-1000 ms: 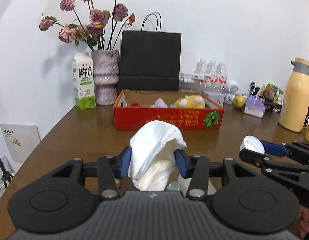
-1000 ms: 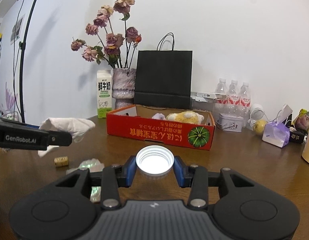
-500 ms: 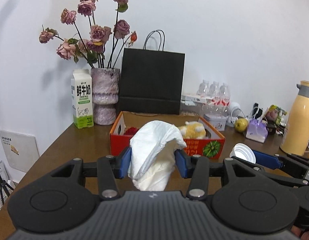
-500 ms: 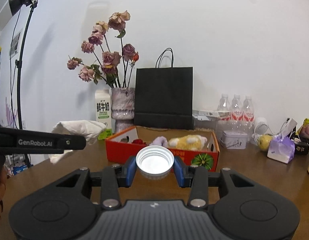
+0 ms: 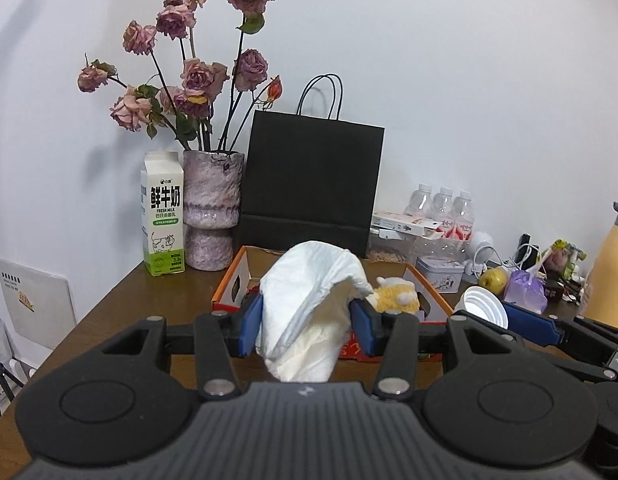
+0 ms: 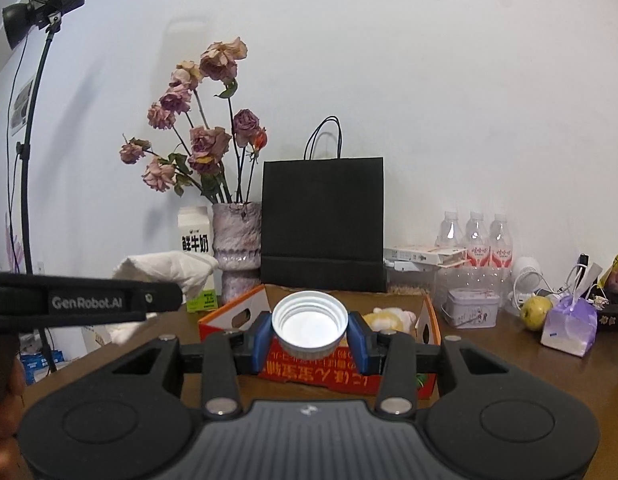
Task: Organize objects
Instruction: 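Carry the cloth in the left gripper and cap in the right gripper to the box, then open both grippers to drop the cloth and bottle cap into the box, then withdraw both tools from the box toward the clear bag and wooden block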
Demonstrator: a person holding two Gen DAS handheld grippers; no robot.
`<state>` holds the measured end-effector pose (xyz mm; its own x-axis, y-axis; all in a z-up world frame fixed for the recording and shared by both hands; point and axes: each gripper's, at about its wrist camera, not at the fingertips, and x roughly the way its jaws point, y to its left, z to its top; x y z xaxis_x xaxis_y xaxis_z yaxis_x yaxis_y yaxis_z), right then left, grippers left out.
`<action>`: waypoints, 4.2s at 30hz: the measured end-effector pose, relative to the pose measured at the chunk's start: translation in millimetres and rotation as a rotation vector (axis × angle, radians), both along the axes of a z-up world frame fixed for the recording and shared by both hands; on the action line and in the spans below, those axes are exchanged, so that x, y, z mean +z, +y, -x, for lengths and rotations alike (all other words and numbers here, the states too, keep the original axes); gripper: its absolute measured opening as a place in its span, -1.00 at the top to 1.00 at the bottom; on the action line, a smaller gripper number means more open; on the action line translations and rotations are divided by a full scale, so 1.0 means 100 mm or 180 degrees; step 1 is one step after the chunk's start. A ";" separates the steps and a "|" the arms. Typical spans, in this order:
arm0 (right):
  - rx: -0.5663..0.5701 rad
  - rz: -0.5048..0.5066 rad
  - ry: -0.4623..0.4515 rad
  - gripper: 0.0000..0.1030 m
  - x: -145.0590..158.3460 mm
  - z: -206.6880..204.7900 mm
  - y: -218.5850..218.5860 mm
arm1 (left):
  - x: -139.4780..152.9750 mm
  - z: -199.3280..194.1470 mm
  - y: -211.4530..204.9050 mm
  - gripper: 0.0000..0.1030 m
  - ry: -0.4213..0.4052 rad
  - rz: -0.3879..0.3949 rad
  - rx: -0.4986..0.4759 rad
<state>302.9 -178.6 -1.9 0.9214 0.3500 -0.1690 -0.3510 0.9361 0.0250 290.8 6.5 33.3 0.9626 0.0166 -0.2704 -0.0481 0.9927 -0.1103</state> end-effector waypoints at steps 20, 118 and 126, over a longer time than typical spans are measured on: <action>-0.0076 -0.0038 -0.0026 0.25 0.14 -0.86 0.17 | 0.20 -0.93 0.06 0.08 -0.0061 0.0150 0.0210; -0.0108 0.0176 0.0253 -1.00 0.07 -1.74 0.03 | 0.31 -1.52 0.02 -1.00 -0.0058 0.0353 0.0070; -0.0065 0.0254 0.0187 -1.00 0.13 -1.44 0.01 | 0.43 -1.24 0.01 -1.00 -0.0179 0.0345 -0.0029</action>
<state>447.1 -177.8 11.5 0.9159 0.3145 -0.2495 -0.3320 0.9428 -0.0300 415.1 7.7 76.2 0.9763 -0.0187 -0.2156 -0.0297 0.9752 -0.2194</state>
